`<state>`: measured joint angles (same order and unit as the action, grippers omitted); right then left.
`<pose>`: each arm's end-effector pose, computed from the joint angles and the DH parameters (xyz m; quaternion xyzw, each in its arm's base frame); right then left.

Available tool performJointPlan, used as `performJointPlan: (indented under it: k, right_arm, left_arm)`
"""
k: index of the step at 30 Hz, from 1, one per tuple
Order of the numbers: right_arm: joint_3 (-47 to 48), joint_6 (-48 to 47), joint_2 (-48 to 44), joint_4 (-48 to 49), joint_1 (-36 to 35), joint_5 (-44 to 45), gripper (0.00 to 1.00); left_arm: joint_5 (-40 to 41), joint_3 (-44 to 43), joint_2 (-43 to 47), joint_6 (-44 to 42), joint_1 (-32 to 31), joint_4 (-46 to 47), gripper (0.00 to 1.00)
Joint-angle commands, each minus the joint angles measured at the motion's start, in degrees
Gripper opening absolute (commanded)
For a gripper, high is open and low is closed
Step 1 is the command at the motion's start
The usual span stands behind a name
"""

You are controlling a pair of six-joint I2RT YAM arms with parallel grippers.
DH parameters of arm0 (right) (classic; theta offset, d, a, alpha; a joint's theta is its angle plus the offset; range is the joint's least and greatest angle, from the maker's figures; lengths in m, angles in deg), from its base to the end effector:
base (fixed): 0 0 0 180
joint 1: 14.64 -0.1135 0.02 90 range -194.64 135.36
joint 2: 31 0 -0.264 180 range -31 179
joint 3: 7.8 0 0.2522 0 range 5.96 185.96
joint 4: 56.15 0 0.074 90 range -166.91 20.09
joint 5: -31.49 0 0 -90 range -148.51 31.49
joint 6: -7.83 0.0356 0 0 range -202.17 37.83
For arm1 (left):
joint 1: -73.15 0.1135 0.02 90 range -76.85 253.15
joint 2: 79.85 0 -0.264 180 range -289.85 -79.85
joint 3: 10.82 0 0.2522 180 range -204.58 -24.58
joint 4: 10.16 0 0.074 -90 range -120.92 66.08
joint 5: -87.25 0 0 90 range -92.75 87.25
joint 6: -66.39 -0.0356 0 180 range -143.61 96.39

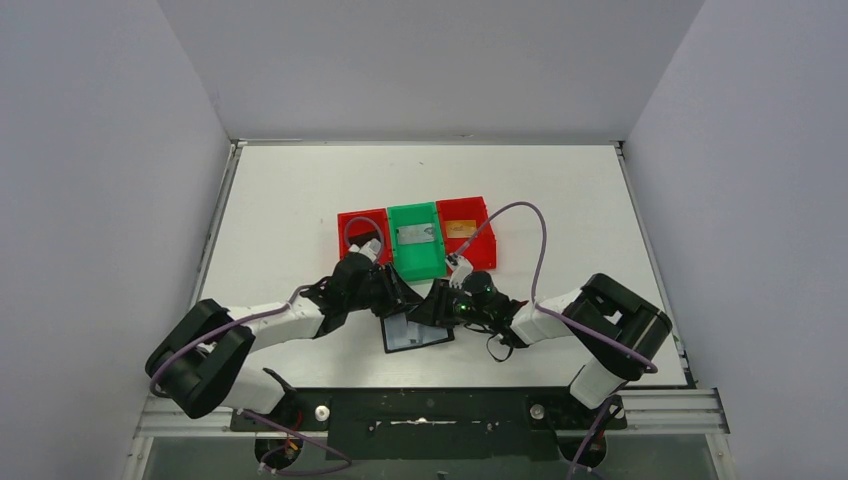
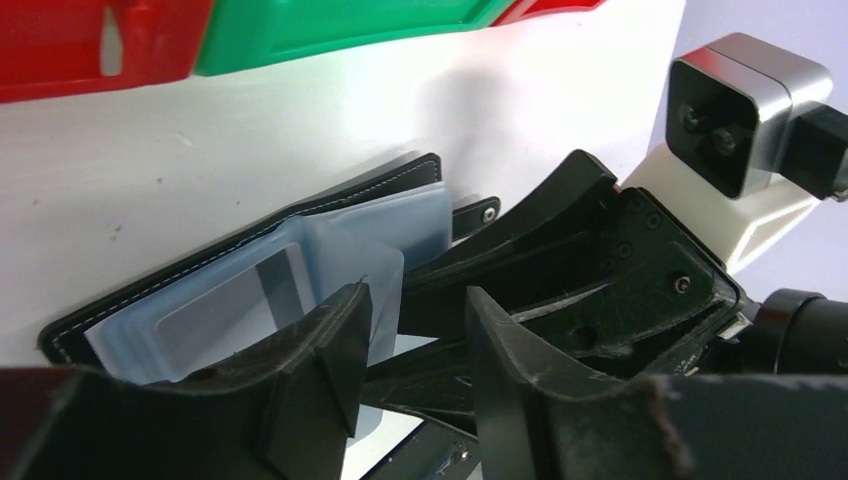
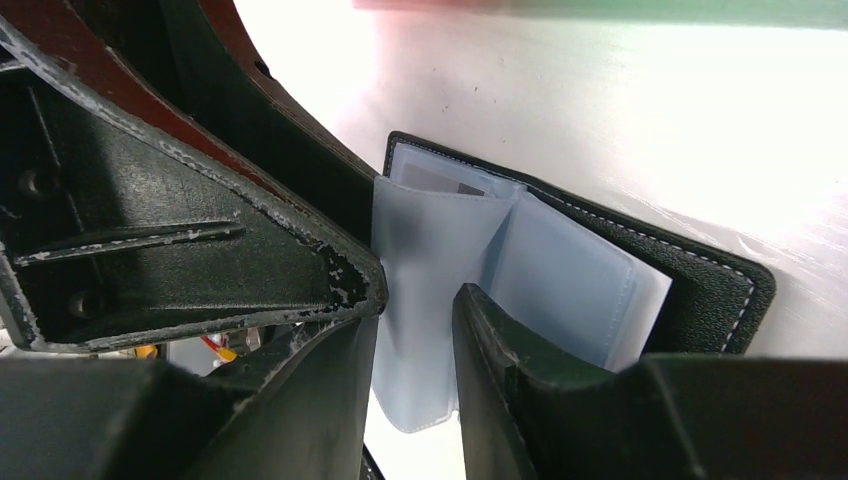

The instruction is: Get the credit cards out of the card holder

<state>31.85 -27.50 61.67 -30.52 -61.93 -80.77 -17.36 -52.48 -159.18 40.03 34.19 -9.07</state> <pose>0.1793 0.2141 0.1265 -0.0461 0.8431 0.4999 0.1928 0.1948 -0.1691 0.1542 -0.1335 0.8778 -0.4190 0.1901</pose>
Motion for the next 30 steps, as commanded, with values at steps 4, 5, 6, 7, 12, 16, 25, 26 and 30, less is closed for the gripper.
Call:
performJointPlan:
  k: [4,5,6,7,12,16,25,26,30]
  right_arm:
    - [-0.5,-0.3,-0.7,6.3,0.3,-0.4,0.41]
    - [-0.6,-0.3,-1.1,6.3,0.4,-0.5,0.43]
    - [-0.7,-0.4,-1.6,6.3,0.4,-0.5,0.46]
    - [-0.7,-0.4,-2.2,6.1,0.4,-0.4,0.48]
    - [-0.5,-0.9,-5.8,2.9,0.3,0.9,0.55]
    - [0.1,-2.4,-9.8,-3.0,0.1,3.4,0.56]
    - [0.3,-4.2,-19.2,-21.2,-1.3,13.7,0.56]
    - [0.4,-4.3,-20.5,-23.3,-1.5,15.4,0.55]
    - [0.3,-4.1,-26.4,-29.4,-1.9,21.4,0.52]
  left_arm:
    - [-6.1,-0.7,-1.1,0.9,-0.5,7.1,0.32]
    - [-6.1,-0.5,-1.0,0.9,-0.4,7.2,0.31]
    - [-6.1,-0.4,-1.0,0.9,-0.4,7.3,0.3]
    - [-6.1,-0.3,-1.1,0.9,-0.4,7.3,0.3]
    - [-8.0,-0.5,-2.4,0.8,-0.5,8.1,0.3]
    - [-8.6,-1.1,-3.2,0.6,-1.1,8.8,0.3]
    - [-10.0,-3.5,-7.3,-0.1,-3.1,9.6,0.31]
    - [-10.1,-4.0,-7.8,-0.3,-3.4,9.6,0.31]
    - [-10.0,-6.5,-9.2,-1.9,-4.4,7.6,0.33]
